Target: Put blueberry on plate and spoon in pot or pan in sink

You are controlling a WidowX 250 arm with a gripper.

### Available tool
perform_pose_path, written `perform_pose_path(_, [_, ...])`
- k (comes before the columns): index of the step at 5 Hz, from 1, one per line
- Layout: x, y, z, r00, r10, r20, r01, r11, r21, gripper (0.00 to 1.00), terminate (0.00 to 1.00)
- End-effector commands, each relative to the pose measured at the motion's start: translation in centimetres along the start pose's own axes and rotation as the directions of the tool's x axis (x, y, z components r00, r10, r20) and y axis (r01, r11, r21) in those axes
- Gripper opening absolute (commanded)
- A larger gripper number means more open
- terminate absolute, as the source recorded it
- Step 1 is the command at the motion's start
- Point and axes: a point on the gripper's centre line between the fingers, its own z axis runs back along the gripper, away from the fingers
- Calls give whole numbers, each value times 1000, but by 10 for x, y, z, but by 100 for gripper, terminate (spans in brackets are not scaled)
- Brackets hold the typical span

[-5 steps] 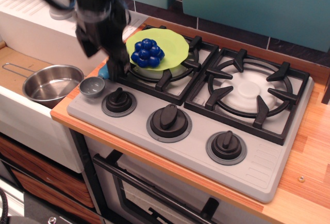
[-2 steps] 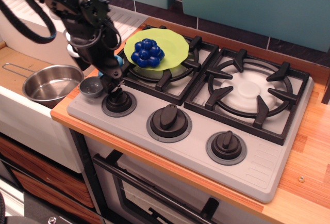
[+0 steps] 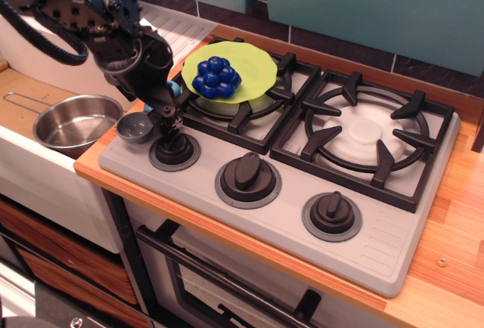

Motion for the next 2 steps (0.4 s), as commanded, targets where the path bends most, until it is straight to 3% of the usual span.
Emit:
perform_pose_path(1, [8,15,0,1000,-3,18,4,1000,-25,0,0])
perform_pose_path(2, [10,14,5,1000,4,0,-4,999,-33,0,0])
